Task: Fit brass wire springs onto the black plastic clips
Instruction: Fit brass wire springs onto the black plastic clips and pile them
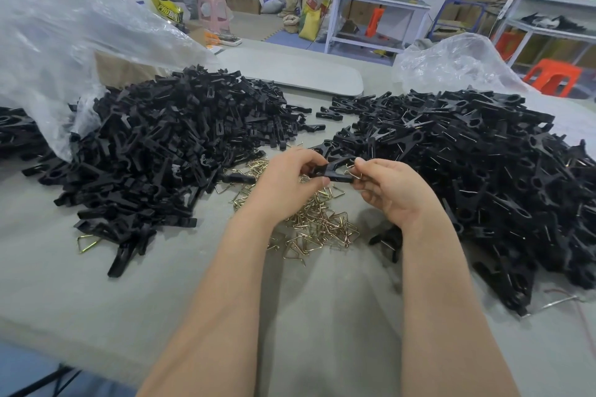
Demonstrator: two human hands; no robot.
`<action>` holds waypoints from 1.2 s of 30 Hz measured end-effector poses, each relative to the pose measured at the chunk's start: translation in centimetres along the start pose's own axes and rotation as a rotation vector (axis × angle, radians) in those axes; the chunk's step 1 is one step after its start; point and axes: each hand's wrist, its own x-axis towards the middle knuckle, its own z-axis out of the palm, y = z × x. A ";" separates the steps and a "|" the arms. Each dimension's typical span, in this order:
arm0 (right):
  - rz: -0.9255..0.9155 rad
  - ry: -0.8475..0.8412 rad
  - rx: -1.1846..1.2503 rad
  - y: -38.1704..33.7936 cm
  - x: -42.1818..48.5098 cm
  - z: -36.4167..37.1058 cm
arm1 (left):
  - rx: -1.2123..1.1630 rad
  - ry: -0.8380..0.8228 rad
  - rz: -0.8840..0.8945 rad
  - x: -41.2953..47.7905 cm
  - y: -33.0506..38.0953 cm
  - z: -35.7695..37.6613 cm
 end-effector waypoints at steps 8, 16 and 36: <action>0.033 -0.063 0.071 -0.1 -0.2 0.3 | -0.006 -0.035 0.027 0.1 0.3 -0.1; 0.046 -0.043 0.091 -0.1 -0.3 0.6 | -0.073 -0.040 0.020 0.0 0.3 -0.1; -0.082 -0.004 -0.174 -0.1 -0.5 0.9 | 0.037 -0.042 0.051 0.1 -0.2 0.2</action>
